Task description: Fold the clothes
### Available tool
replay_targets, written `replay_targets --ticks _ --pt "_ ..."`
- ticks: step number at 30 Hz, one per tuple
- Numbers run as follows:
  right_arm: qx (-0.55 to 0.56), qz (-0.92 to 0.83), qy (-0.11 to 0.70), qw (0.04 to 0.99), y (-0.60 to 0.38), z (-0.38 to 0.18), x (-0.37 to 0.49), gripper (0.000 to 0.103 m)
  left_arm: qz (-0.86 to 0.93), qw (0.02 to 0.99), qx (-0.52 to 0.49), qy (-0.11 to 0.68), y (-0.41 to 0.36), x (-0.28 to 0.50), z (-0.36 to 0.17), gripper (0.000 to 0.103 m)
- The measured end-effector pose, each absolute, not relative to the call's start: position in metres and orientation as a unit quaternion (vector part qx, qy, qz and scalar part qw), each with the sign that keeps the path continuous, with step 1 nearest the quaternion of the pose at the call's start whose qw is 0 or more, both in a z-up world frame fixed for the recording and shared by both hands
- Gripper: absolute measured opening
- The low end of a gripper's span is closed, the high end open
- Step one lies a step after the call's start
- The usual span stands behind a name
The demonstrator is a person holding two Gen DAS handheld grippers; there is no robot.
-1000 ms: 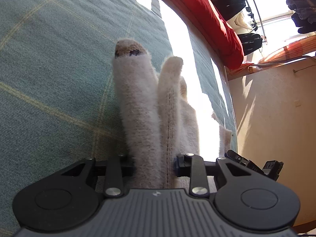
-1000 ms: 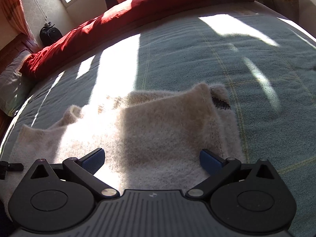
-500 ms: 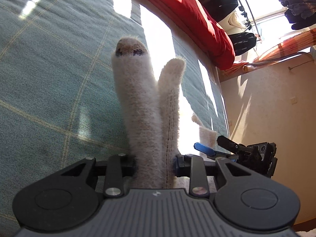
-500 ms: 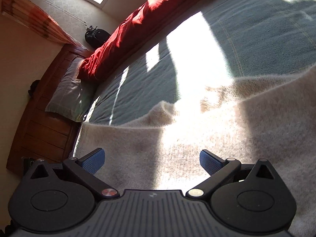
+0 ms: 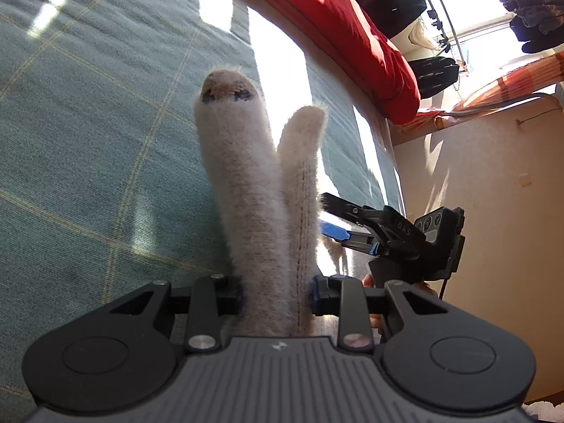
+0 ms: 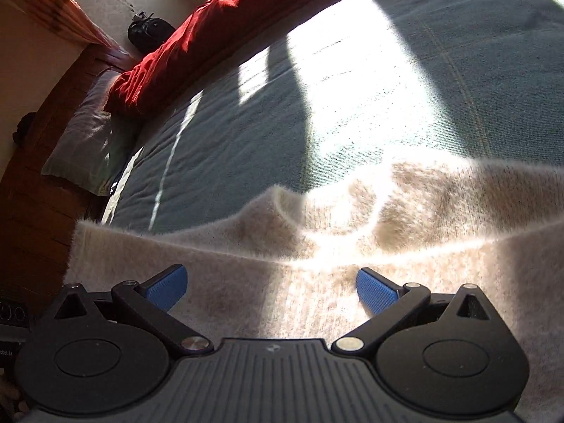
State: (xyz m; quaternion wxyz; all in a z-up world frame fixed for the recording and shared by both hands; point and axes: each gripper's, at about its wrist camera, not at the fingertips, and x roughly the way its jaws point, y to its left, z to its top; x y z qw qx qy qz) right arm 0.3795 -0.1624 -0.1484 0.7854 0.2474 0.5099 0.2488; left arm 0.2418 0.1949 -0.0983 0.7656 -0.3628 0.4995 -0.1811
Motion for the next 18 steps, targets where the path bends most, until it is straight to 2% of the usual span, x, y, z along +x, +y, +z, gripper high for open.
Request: replay_targets --ticks 5,11,18 --pt "0.244 0.255 0.500 0.791 -0.164 -0.121 0.350 0.103 -0.176 0.772 -0.350 0.501 0.187 0.240 -0.091 0.030" --pt "0.261 0.233 0.542 0.764 -0.168 -0.135 0.300 0.103 -0.160 0.777 -0.343 0.503 0.178 0.238 -0.084 0.030" --pt "0.293 0.229 0.549 0.748 -0.176 -0.138 0.250 0.103 -0.138 0.789 -0.320 0.506 0.162 0.233 -0.071 0.030"
